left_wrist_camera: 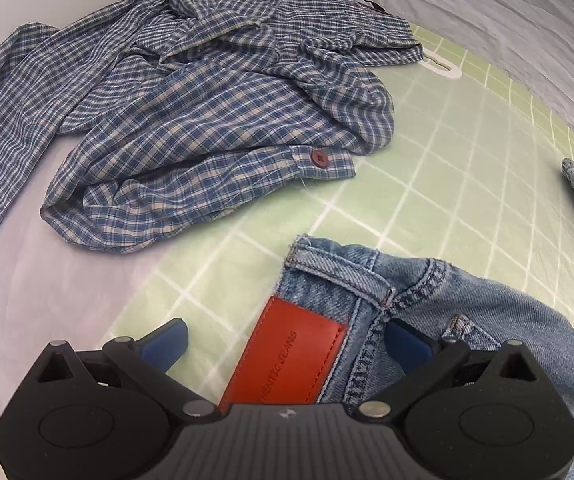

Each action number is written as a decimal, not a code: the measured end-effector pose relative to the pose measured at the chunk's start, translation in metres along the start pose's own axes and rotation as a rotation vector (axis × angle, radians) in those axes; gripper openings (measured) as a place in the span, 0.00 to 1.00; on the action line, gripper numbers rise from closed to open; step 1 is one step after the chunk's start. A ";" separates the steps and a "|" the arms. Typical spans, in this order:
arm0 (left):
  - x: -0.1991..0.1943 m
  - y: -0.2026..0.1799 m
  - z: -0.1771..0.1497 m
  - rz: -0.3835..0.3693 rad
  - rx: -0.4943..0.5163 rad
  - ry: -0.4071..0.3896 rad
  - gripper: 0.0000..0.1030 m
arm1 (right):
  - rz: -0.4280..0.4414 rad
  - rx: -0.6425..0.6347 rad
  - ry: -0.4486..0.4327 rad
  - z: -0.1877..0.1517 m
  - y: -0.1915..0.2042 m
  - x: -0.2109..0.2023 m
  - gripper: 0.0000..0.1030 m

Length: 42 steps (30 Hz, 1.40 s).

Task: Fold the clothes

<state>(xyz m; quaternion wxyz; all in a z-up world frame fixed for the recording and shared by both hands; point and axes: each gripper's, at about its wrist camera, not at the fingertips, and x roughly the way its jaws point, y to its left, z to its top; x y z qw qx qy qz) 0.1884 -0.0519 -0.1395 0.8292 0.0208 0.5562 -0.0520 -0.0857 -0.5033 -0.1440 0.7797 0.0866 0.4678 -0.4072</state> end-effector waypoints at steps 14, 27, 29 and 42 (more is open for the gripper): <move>0.001 -0.004 -0.002 0.009 0.000 0.017 1.00 | 0.327 -0.023 -0.057 0.104 0.055 0.068 0.56; 0.004 -0.006 -0.004 0.017 0.001 0.009 1.00 | 0.080 -0.037 -0.112 0.096 -0.036 0.079 0.01; 0.004 -0.006 -0.004 0.016 0.003 0.006 1.00 | -0.068 0.069 -0.082 0.087 -0.092 0.088 0.01; -0.008 -0.025 -0.001 -0.069 0.104 -0.065 0.39 | -0.263 0.378 0.053 0.004 -0.198 0.082 0.01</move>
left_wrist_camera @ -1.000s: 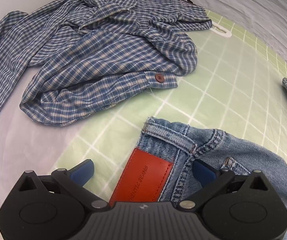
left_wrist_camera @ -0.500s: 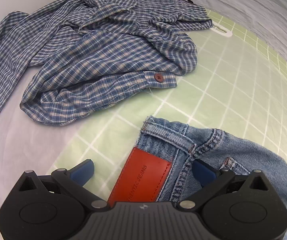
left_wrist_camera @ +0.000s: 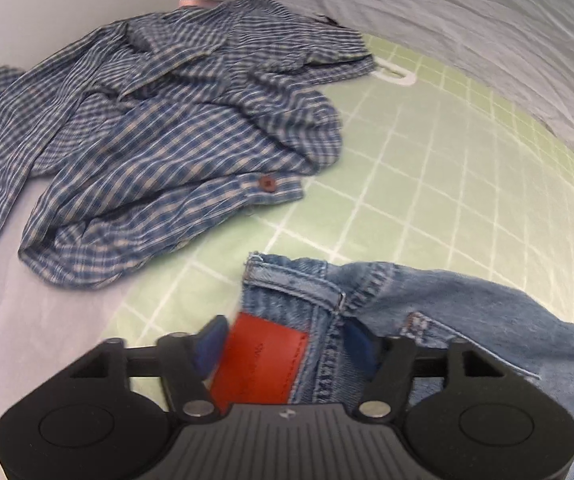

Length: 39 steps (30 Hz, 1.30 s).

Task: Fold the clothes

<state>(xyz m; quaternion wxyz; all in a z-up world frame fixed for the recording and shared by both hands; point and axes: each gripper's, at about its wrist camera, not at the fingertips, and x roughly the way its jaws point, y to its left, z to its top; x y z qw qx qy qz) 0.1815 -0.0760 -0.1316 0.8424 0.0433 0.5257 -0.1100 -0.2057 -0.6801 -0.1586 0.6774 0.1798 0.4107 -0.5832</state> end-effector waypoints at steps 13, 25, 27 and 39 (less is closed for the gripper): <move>0.016 -0.037 0.076 -0.038 0.022 -0.091 0.21 | 0.049 0.029 -0.067 0.015 0.019 -0.020 0.01; -0.043 -0.005 0.050 -0.035 -0.092 -0.164 0.84 | 0.072 0.040 -0.078 -0.021 0.013 -0.057 0.60; -0.058 0.019 0.022 -0.041 -0.146 -0.147 0.87 | 0.082 0.049 -0.076 -0.036 0.008 -0.067 0.69; -0.072 0.037 -0.073 -0.120 -0.402 -0.056 0.79 | 0.222 0.055 0.012 -0.101 -0.017 -0.099 0.73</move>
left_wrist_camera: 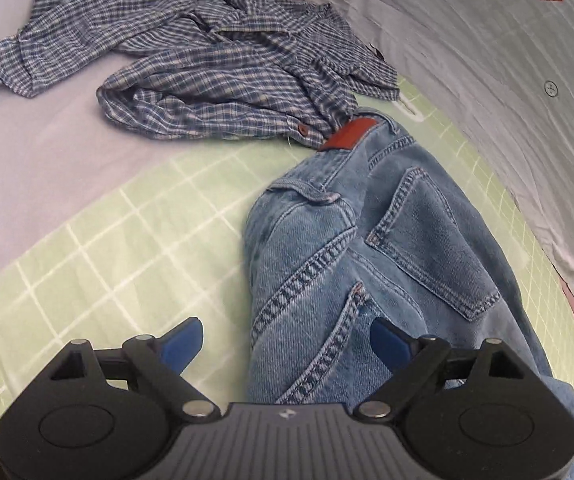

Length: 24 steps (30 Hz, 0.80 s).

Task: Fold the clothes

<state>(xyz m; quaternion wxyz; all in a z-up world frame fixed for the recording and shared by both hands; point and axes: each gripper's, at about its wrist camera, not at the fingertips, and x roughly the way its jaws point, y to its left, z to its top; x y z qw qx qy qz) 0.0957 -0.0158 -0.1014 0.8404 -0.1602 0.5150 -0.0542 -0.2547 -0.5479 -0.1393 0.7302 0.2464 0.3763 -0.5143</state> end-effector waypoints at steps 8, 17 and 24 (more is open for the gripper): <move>-0.005 -0.077 -0.013 0.042 0.179 -0.125 0.16 | 0.065 -0.025 -0.007 0.000 -0.034 -0.008 0.71; 0.006 -0.206 -0.096 -0.098 0.624 -0.142 0.16 | 0.059 0.044 0.032 -0.003 -0.082 0.010 0.70; 0.048 -0.232 -0.136 -0.116 0.727 -0.007 0.23 | 0.065 0.001 0.039 0.001 -0.083 0.027 0.74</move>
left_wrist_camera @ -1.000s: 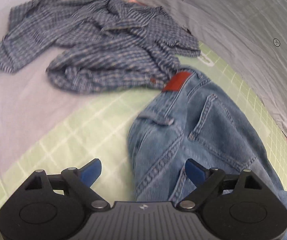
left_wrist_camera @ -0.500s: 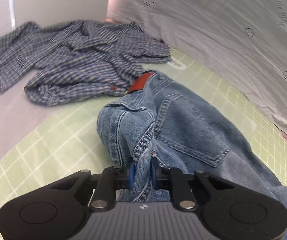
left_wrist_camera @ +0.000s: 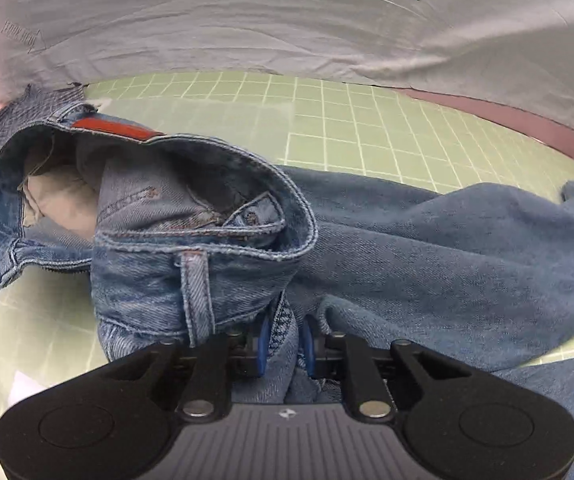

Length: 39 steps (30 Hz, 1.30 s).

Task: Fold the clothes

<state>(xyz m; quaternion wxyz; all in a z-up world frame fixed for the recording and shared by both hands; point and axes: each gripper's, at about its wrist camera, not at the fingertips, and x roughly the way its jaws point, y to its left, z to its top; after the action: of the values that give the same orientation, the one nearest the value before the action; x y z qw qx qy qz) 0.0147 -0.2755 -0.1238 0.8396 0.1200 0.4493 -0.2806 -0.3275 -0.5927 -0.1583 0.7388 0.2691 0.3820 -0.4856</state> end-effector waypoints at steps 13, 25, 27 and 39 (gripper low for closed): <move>-0.098 0.068 -0.015 -0.018 -0.255 -0.175 0.47 | -0.001 -0.031 -0.021 -0.009 0.008 0.000 0.88; -0.045 0.080 0.003 0.020 -0.333 -0.091 0.58 | -0.002 -0.046 -0.019 -0.008 0.014 0.006 1.00; -0.044 0.082 0.003 0.024 -0.338 -0.087 0.33 | -0.001 -0.049 -0.026 -0.010 0.015 0.005 1.00; -0.136 0.181 -0.062 0.380 -0.502 -0.178 0.16 | -0.007 -0.047 -0.047 -0.016 0.016 0.002 1.00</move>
<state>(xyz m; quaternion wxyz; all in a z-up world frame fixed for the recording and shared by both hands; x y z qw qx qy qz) 0.0172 -0.0510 -0.0558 0.9164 -0.0340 0.3987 -0.0087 -0.3168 -0.5753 -0.1687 0.7521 0.2388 0.3766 -0.4853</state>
